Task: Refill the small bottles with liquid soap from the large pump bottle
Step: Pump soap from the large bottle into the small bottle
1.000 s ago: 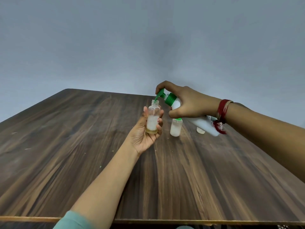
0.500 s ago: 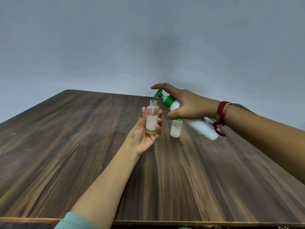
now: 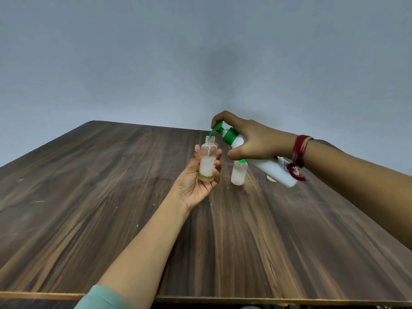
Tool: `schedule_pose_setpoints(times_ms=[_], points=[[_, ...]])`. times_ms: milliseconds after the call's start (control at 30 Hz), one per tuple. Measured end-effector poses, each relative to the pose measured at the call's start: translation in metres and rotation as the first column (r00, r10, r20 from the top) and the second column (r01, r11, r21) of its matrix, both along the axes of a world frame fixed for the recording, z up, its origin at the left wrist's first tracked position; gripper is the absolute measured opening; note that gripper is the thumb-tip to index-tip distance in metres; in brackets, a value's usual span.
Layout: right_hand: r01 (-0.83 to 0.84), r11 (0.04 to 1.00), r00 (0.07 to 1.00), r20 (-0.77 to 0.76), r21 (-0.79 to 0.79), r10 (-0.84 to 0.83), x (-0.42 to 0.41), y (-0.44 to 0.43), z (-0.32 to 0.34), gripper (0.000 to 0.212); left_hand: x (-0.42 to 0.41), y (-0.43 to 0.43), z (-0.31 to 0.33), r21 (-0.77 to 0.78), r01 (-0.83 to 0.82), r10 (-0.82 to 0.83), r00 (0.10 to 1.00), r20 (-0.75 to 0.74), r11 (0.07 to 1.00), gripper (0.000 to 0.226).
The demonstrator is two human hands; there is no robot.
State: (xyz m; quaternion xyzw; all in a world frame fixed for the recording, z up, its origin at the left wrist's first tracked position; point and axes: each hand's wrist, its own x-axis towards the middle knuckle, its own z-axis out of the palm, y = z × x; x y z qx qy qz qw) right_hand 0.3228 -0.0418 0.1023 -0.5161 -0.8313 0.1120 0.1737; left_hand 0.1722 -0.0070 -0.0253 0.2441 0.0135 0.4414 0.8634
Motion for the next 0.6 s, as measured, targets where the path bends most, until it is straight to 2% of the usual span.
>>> schedule_pose_setpoints(times_ms=[200, 433, 600], points=[[0.001, 1.0, 1.0, -0.003, -0.013, -0.001, -0.0011, 0.0, 0.0018, 0.058, 0.0002, -0.0001, -0.0005, 0.0, -0.004, 0.004, 1.0, -0.008, 1.0, 0.081], [-0.01, 0.999, 1.0, -0.005, -0.039, 0.01, -0.0013, -0.0011, -0.0009, 0.08, -0.0003, 0.0039, -0.0015, -0.007, 0.007, -0.007, 1.0, 0.02, 1.0, 0.079], [-0.006, 0.999, 1.0, 0.014, -0.053, 0.007, 0.0005, -0.0021, 0.0024, 0.07, 0.0006, 0.0028, -0.0017, -0.002, -0.002, 0.002, 1.0, 0.005, 1.0, 0.075]])
